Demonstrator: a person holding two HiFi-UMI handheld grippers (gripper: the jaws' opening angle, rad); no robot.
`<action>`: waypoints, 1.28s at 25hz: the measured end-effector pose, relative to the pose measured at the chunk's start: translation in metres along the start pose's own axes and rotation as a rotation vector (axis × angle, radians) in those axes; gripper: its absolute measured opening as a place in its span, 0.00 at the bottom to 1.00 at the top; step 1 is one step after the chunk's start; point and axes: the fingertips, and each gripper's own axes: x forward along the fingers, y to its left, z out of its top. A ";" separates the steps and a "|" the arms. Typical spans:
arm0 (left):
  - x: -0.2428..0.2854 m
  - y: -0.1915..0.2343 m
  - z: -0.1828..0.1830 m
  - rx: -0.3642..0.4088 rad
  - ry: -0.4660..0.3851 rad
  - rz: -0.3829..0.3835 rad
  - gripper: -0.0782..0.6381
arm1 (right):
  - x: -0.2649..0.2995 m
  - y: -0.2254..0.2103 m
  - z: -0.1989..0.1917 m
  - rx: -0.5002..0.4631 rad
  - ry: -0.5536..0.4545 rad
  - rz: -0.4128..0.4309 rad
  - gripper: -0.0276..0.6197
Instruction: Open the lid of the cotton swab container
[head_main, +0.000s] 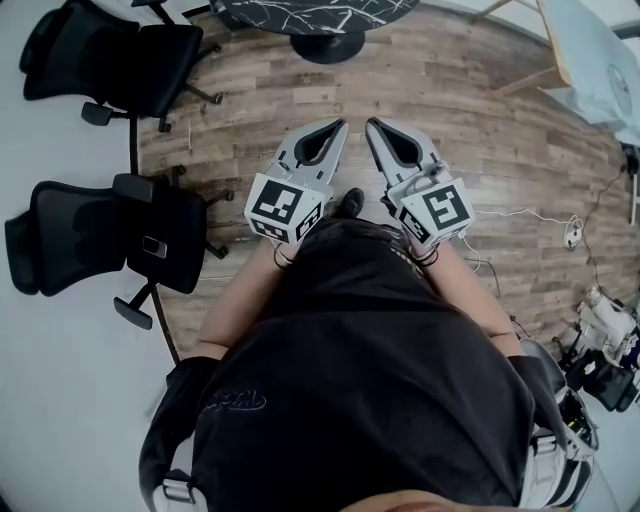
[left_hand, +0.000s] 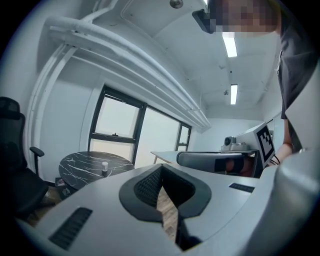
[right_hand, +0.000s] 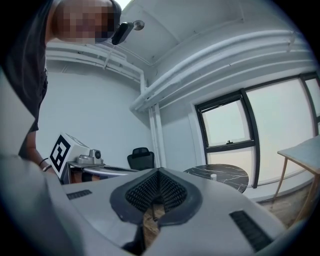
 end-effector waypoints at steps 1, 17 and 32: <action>0.007 -0.003 0.002 0.007 0.000 -0.005 0.13 | -0.002 -0.007 0.002 0.001 -0.005 -0.001 0.08; 0.069 -0.022 0.026 0.072 0.006 -0.059 0.13 | -0.019 -0.073 0.016 0.028 -0.040 -0.064 0.08; 0.110 0.021 0.040 0.064 0.007 -0.088 0.13 | 0.024 -0.113 0.020 0.037 -0.027 -0.100 0.08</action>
